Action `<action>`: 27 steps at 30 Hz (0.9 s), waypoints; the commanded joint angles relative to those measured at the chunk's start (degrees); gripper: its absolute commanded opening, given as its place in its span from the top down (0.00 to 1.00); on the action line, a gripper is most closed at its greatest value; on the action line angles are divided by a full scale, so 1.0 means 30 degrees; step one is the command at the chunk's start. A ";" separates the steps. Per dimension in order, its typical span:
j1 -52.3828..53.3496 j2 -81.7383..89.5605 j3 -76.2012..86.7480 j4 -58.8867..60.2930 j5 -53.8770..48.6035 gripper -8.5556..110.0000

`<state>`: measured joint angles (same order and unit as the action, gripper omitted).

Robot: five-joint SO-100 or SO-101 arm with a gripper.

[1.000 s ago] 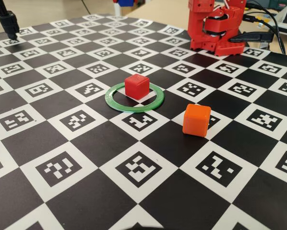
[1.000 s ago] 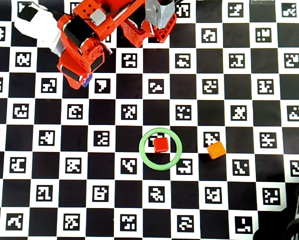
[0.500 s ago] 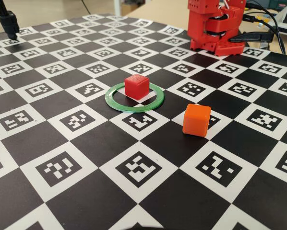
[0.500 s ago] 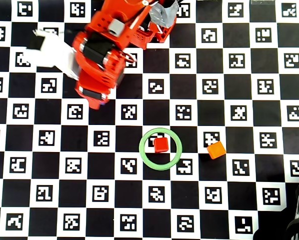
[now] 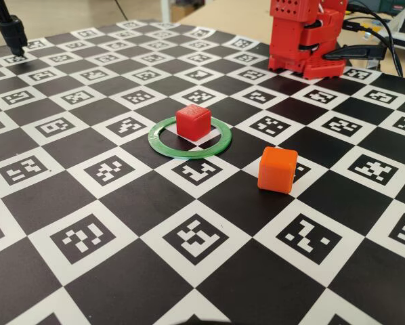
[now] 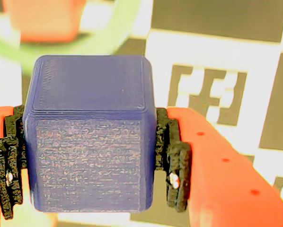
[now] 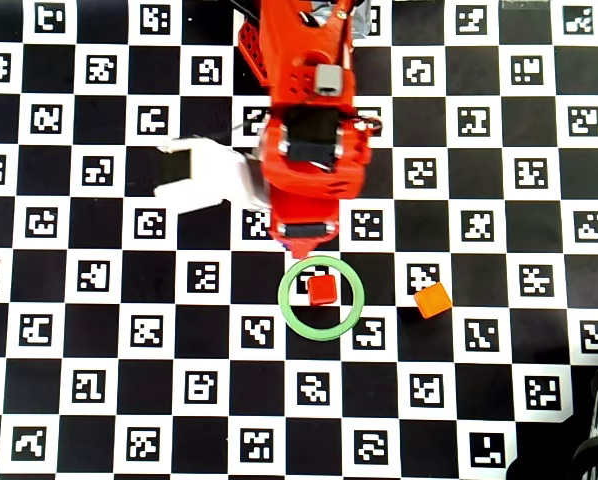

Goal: Grab the red cube then put it in the green circle then put the blue cube on top and finally the orange cube on top

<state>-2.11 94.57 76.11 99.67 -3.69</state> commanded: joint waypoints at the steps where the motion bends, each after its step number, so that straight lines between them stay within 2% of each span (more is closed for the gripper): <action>1: -0.1201 -0.0381 -0.2344 0.1465 0.0439 0.96; 12: -0.1436 -0.2373 -0.3398 -0.0410 0.0674 0.96; 27: -0.0938 -0.2930 -0.0615 -0.4248 0.1113 0.96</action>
<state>-5.45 85.08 74.62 88.51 -0.35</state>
